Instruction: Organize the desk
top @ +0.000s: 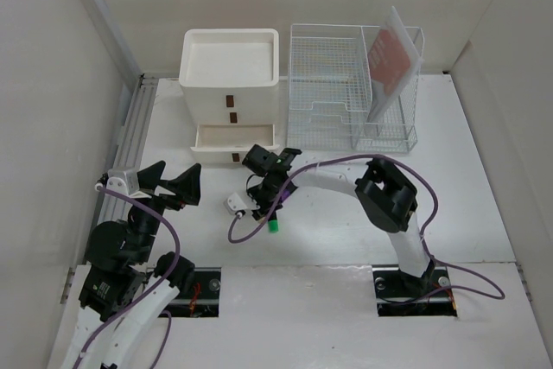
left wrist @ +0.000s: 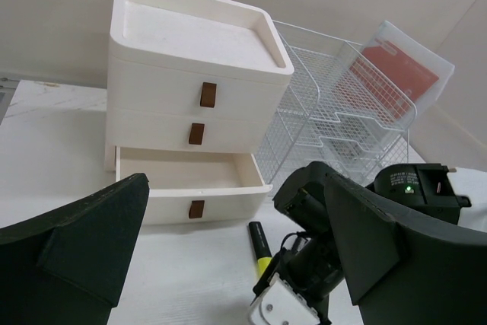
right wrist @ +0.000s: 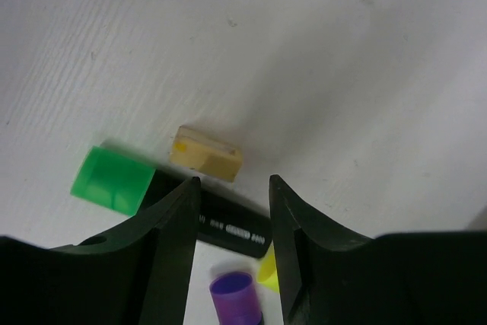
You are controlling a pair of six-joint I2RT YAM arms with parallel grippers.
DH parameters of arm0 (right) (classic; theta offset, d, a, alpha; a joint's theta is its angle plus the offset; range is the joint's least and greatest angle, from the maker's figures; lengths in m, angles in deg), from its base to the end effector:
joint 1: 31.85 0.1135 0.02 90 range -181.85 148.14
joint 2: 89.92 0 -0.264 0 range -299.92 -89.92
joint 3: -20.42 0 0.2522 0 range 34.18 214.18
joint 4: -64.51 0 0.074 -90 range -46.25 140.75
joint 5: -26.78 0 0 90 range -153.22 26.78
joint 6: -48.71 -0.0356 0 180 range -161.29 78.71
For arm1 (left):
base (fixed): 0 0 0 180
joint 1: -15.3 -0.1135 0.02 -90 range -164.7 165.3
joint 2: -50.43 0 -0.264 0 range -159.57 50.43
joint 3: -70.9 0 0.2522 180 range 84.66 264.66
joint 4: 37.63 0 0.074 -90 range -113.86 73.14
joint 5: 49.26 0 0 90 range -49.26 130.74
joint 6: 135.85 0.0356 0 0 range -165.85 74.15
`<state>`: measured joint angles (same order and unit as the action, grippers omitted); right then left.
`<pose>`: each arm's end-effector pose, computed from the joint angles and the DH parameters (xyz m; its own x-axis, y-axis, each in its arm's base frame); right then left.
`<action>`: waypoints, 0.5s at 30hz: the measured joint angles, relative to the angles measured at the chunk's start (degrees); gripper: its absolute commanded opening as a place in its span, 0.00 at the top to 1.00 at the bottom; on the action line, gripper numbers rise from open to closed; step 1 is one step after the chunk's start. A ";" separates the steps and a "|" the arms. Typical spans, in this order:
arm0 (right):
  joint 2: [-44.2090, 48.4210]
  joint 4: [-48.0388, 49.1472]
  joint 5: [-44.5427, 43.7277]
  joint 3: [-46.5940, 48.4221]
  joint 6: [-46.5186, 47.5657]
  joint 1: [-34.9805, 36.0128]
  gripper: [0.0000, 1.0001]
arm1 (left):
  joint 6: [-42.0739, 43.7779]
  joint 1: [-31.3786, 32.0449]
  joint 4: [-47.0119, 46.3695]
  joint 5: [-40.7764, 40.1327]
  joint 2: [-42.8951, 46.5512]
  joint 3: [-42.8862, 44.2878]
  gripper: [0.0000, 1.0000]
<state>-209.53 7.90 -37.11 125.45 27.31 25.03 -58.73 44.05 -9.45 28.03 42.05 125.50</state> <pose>0.2211 0.3676 0.1792 0.5837 -0.6354 -0.5055 -0.7843 -0.6025 -0.1482 0.0359 -0.0108 0.3677 0.2010 -0.3583 -0.9117 0.3391 0.8986 -0.2784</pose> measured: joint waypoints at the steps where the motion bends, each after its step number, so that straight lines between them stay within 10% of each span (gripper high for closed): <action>1: -0.02 0.20 0.00 -0.66 -0.02 0.13 0.53 | 0.00 0.00 0.00 0.00 0.00 0.00 0.00; 15: 0.50 0.70 0.04 -3.50 -0.20 3.19 0.53 | 0.00 0.00 0.02 0.00 0.00 0.00 0.00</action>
<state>-209.03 8.60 -37.07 121.95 27.11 28.22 -58.73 44.05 -9.43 28.03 42.05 125.50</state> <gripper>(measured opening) 0.468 0.997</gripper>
